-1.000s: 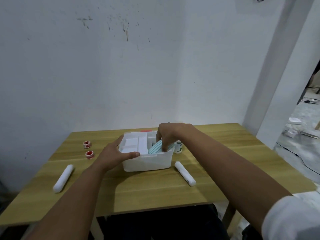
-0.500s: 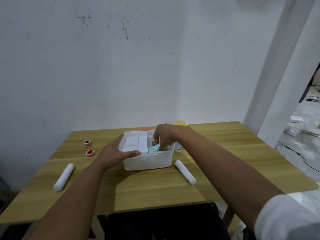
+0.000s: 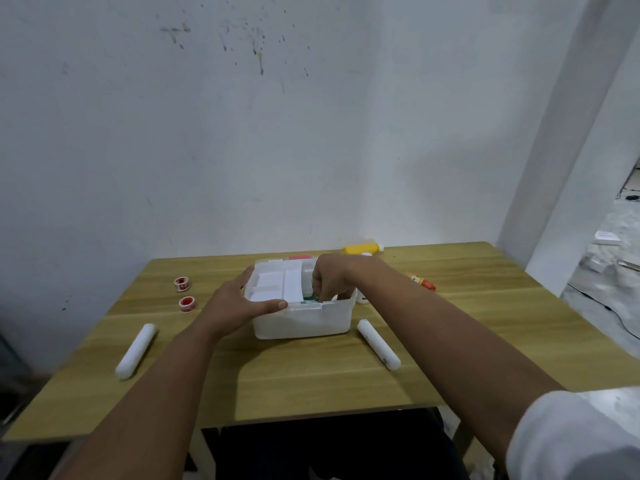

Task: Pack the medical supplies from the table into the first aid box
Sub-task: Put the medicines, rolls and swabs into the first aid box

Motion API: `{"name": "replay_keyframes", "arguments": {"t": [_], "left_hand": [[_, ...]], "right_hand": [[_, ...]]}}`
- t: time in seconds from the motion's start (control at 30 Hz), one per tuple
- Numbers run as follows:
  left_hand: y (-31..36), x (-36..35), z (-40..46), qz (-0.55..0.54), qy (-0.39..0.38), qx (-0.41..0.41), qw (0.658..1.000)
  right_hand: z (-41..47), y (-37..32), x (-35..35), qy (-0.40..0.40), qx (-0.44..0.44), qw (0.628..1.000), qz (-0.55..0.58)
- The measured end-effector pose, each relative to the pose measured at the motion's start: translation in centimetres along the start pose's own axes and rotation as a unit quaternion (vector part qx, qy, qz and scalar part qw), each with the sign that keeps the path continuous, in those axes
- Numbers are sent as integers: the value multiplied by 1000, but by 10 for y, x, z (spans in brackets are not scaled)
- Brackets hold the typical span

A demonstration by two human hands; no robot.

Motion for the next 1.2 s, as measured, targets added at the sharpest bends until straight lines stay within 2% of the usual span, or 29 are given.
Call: {"name": "replay_keyframes", "arguments": {"t": [0.1, 0.3, 0.47, 0.6, 0.67, 0.73, 0.87, 0.93, 1.07, 1.2], "left_hand": [[0, -1, 0, -3, -8, 3, 1000], [2, 0, -4, -2, -12, -1, 1000], [2, 0, -3, 5, 6, 1, 1000], [-3, 0, 0, -13, 12, -4, 1000], [-6, 0, 3, -13, 9, 0, 1000], [-8, 0, 5, -16, 7, 4, 1000], [-5, 0, 6, -24, 7, -12, 1000], [-6, 0, 7, -21, 8, -12, 1000], [-5, -1, 6, -20, -6, -13, 1000], [-5, 0, 9, -11, -9, -12, 1000]], "right_hand": [[2, -1, -3, -13, -6, 1000, -15], [8, -8, -10, 22, 7, 999, 34], [-5, 2, 7, 33, 14, 987, 157], [-21, 26, 63, 149, 20, 957, 249], [-31, 43, 89, 230, 13, 951, 204], [-37, 58, 104, 265, -7, 954, 140], [-37, 90, 80, 145, -81, 982, 94], [-37, 97, 67, 127, -89, 985, 82], [-42, 102, 69, 185, -80, 973, 108], [-60, 87, 124, 261, -53, 958, 106]]}}
Point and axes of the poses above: each hand's wrist, its own z-axis towards the middle knuckle, its own x-axis out of the back of the hand, y = z × x, the point moved 10 cm from there along z, towards the middle knuckle, and after that the axes turned 5 degrees about x, right-handed, at the moved point
